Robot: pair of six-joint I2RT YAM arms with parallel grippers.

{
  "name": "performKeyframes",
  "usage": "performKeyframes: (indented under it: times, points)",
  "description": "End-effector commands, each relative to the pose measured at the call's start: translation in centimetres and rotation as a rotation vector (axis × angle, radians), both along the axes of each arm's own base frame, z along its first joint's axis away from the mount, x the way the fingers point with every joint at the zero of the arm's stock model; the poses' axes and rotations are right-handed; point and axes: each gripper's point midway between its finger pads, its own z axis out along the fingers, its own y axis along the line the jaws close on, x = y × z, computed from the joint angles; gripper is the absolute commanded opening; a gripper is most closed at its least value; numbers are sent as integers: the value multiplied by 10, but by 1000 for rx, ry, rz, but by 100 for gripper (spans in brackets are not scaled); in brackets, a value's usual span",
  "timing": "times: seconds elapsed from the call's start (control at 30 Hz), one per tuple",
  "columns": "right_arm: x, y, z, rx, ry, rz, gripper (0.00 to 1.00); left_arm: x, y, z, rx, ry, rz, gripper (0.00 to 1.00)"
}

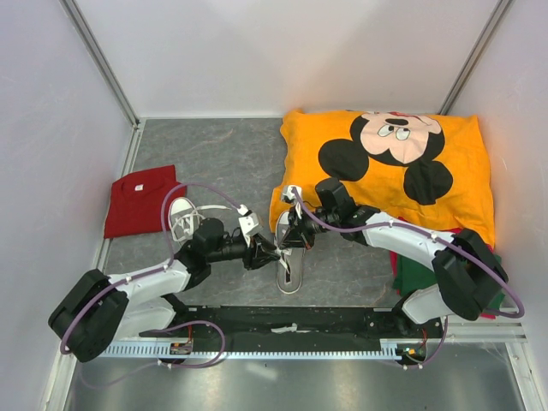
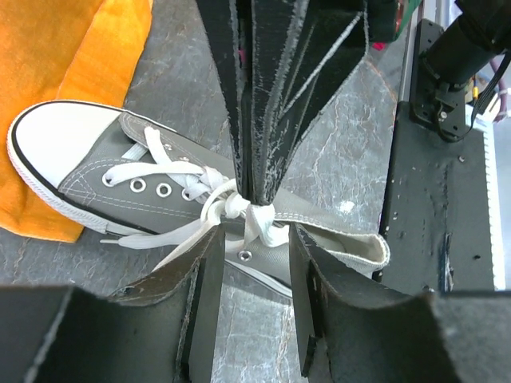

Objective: Tie the shoes

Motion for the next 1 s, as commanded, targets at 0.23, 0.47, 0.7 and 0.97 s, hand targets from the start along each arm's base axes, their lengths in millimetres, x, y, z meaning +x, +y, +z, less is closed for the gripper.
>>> performKeyframes:
  times: [0.23,0.47,0.7,0.97]
  points:
    - [1,-1,17,58,-49,10,0,11,-10,35,-107,-32,-14,38]
    - [1,-1,17,60,-45,9,0,7,-19,40,-132,-24,-86,27]
    - [4,-4,18,62,-49,-4,0,7,-11,30,-106,-15,-97,7]
    - [4,-2,21,75,-31,-12,0,5,-9,29,-102,-11,-130,2]
